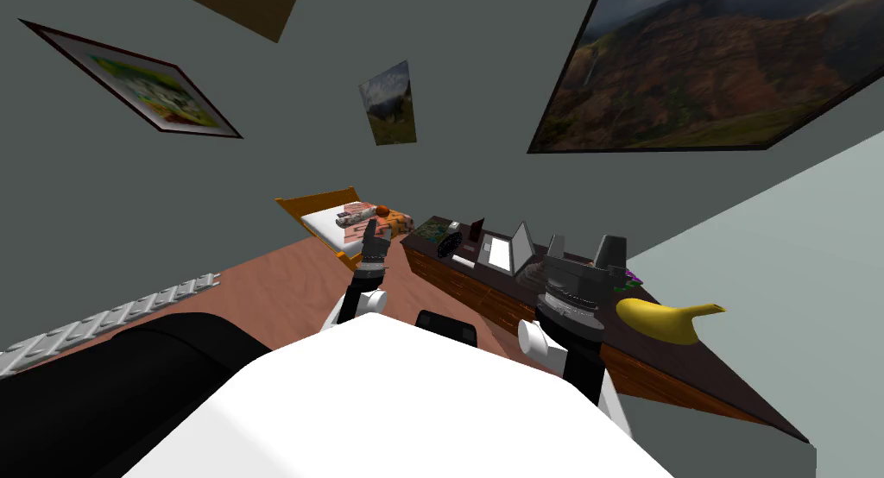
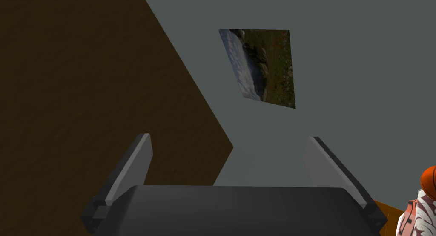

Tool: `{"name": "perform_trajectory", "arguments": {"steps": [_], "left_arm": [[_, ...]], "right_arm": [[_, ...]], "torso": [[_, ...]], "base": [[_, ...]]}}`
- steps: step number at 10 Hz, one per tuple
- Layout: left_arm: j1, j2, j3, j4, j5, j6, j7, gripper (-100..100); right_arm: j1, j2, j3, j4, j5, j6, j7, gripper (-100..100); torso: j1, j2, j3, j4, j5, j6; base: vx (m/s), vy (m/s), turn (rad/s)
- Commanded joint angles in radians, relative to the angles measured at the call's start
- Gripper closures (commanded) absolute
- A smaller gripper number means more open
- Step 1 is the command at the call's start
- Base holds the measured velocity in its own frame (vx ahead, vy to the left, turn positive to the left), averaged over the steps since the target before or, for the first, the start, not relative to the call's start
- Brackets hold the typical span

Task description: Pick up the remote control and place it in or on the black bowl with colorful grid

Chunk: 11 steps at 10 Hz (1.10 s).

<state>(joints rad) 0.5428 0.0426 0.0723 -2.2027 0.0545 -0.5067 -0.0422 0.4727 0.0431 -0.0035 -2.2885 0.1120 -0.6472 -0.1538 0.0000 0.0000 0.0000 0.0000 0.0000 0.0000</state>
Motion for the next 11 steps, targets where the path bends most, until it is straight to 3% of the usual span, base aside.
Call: {"name": "perform_trajectory", "arguments": {"steps": [1,5,6,8,11], "left_arm": [[0.0,0.0,0.0,0.0,0.0,0.0,0.0,0],[0.0,0.0,0.0,0.0,0.0,0.0,0.0,0],[0.0,0.0,0.0,0.0,0.0,0.0,0.0,0],[0.0,0.0,0.0,0.0,0.0,0.0,0.0,0],[0.0,0.0,0.0,0.0,0.0,0.0,0.0,0]], "right_arm": [[0.001,-0.042,-0.001,0.013,0.009,-0.002,0.001,-100],[0.018,-0.161,-0.011,0.097,0.063,-0.009,0.014,-100],[0.018,-0.165,-0.011,0.097,0.063,-0.009,0.014,-100],[0.037,-0.221,-0.02,0.162,0.104,-0.013,0.028,-100],[0.049,-0.249,-0.026,0.214,0.128,-0.015,0.036,-100]], "torso": [[0.0,0.0,0.0,0.0,0.0,0.0],[0.002,0.007,0.004,0.001,0.0,0.0],[0.002,0.007,0.004,0.002,0.0,0.0],[0.002,0.003,0.002,0.001,0.0,0.0],[0.002,0.002,0.001,0.001,0.001,0.0]], "base": [[-0.033,0.009,0.045],[-0.09,0.029,0.089],[-0.02,0.037,0.103],[-0.035,0.049,0.14],[-0.028,0.04,0.113]]}}
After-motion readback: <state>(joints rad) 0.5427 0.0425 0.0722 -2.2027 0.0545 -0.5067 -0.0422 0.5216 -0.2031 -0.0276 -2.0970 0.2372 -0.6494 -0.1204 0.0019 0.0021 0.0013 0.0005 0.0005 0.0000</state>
